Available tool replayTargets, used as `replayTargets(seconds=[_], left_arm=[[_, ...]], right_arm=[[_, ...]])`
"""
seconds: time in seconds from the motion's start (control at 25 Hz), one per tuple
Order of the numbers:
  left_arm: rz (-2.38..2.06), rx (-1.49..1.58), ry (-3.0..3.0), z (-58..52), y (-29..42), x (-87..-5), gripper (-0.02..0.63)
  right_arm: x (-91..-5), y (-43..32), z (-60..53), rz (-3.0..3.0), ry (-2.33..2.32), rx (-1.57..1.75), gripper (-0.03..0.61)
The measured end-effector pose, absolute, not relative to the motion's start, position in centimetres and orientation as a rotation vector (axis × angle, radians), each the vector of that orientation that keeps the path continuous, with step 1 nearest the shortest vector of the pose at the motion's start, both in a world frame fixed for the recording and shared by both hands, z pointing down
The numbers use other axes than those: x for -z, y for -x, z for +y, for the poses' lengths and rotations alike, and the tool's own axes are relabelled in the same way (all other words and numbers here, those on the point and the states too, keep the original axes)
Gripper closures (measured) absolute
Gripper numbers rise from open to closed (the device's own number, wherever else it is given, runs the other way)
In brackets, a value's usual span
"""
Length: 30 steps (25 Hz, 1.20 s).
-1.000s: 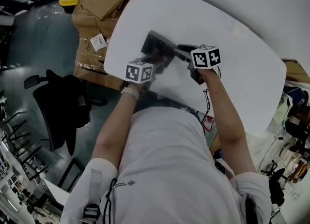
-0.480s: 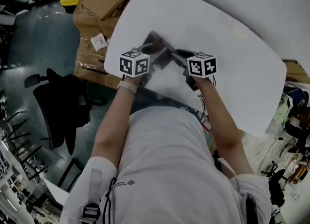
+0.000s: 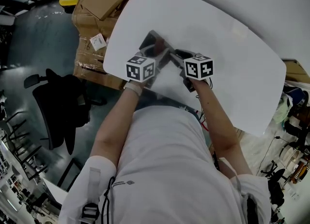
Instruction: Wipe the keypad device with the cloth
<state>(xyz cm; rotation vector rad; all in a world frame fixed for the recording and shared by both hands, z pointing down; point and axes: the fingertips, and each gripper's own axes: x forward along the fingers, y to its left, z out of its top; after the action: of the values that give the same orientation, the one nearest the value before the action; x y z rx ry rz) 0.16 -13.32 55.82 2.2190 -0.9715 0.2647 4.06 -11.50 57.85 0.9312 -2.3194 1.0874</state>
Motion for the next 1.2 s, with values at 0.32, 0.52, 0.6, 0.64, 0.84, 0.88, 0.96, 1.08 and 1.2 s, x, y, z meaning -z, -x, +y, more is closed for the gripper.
replayTargets(seconds=[0.32,0.52,0.6,0.64,0.84,0.88,0.96,1.08,1.2], left_arm=[[-1.09,-0.307,-2.209,-11.8,1.4,-58.4,0.466],[-1.084,-0.334,-2.172,-10.5,2.1,-60.0,0.466],[-1.083,-0.359,-2.17,-10.0,2.3,-60.6,0.466],[-1.081,-0.386,-2.177,-9.7,2.4,-60.9,0.465],[-1.069,-0.432,-2.139,-8.6,3.1,-62.7,0.465],[-1.061,-0.437,-2.126,-8.2,3.3,-63.0,0.465],[-1.042,-0.485,-2.112,-7.4,3.7,-63.8,0.465],[-1.022,-0.525,-2.088,-6.6,4.1,-64.7,0.465],[-1.008,-0.469,-2.097,-7.2,3.9,-63.5,0.465]], right_arm=[[-58.0,-4.0,-11.5,-2.331,-0.928,-1.111,0.433],[-58.1,-4.1,-11.3,-2.334,-0.938,-1.134,0.433],[-58.2,-4.0,-11.3,-2.335,-0.939,-1.128,0.433],[-58.2,-4.0,-11.3,-2.335,-0.939,-1.127,0.433],[-58.4,-4.0,-11.5,-2.334,-0.943,-1.118,0.433],[-58.3,-4.0,-11.5,-2.334,-0.947,-1.117,0.433],[-58.2,-4.1,-11.4,-2.334,-0.952,-1.118,0.433],[-58.2,-4.1,-11.5,-2.337,-0.951,-1.119,0.433],[-58.2,-4.0,-11.5,-2.345,-0.929,-1.152,0.433]])
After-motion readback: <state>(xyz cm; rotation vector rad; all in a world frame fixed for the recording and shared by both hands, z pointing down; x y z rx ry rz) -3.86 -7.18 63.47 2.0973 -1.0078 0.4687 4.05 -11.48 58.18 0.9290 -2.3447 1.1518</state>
